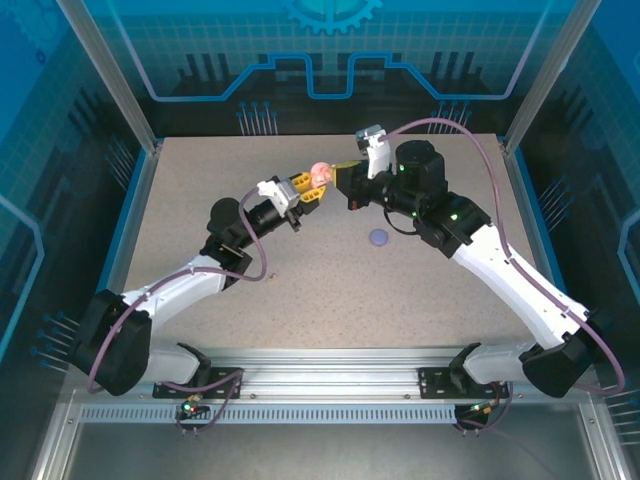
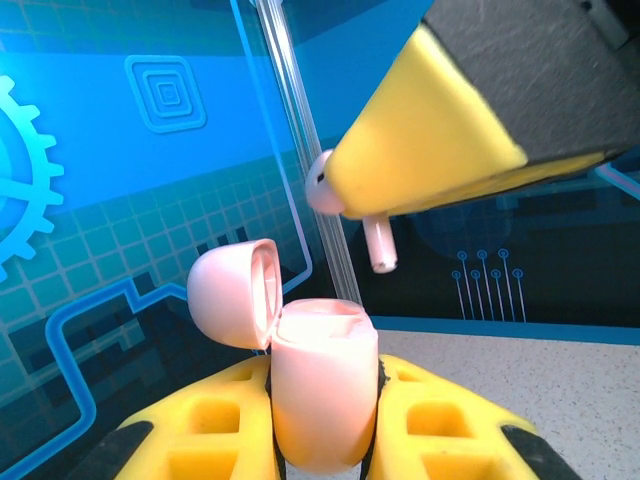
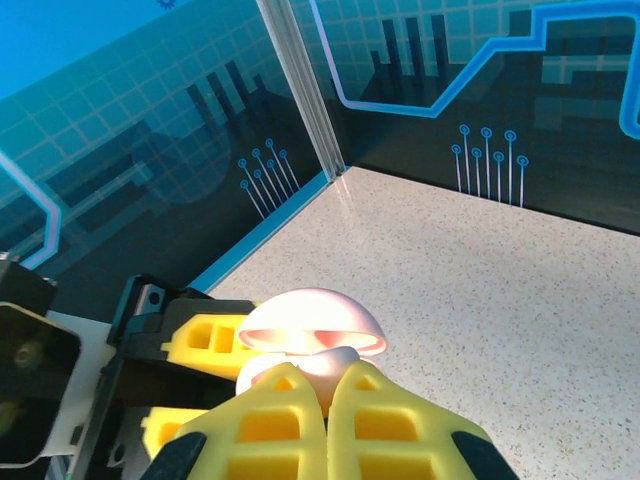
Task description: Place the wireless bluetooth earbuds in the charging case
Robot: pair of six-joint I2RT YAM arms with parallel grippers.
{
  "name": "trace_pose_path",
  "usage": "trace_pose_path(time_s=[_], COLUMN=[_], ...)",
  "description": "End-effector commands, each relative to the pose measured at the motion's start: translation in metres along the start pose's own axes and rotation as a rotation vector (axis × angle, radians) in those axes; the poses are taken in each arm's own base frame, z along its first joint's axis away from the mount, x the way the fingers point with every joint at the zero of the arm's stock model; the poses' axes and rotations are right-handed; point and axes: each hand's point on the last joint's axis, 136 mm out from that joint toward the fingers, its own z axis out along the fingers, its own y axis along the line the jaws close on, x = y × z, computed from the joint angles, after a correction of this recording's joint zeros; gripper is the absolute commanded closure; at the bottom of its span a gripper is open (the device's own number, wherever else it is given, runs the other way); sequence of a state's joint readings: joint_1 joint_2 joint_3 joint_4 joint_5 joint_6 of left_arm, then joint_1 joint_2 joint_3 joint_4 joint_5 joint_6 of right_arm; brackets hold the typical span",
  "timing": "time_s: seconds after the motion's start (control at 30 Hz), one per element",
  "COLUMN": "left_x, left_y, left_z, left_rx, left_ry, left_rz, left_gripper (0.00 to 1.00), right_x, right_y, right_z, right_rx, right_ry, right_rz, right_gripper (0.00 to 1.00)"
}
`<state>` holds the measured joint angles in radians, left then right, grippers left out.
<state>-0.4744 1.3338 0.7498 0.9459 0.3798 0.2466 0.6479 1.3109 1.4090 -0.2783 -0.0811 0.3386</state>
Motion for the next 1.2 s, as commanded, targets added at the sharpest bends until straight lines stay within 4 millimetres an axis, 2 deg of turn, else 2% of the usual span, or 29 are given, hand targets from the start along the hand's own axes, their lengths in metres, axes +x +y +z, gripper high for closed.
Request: trace_pose_path(time_s=[0.0,0.43,0.73,1.17], left_x=[-0.025,-0.028,-0.028,-0.031], left_y=[-0.002,-0.002,-0.004,0.0], left_z=[0.001,0.001,0.001,0.001], left_rx=[0.012,0.017,0.018,0.001], left_ry=[-0.054,-0.058,-0.058,-0.059], left_rz=[0.045,0.04,0.034,0.038], left_gripper=[1.0,1.0,1.0,1.0], right_x=[-0.01,-0.004,-0.01,0.005], right_y=[0.004,0.001,-0.004,-0.006], right_z=[0.003,0.011,0.014,0.008], right_rx=[0.0,-0.004,0.0,0.003], right_ry=[-0.03,-0.009,-0.028,0.007], right_rz=[-0.013,0.007,0.036,0.034], right_gripper=[0.98,0.98,0.99,1.0])
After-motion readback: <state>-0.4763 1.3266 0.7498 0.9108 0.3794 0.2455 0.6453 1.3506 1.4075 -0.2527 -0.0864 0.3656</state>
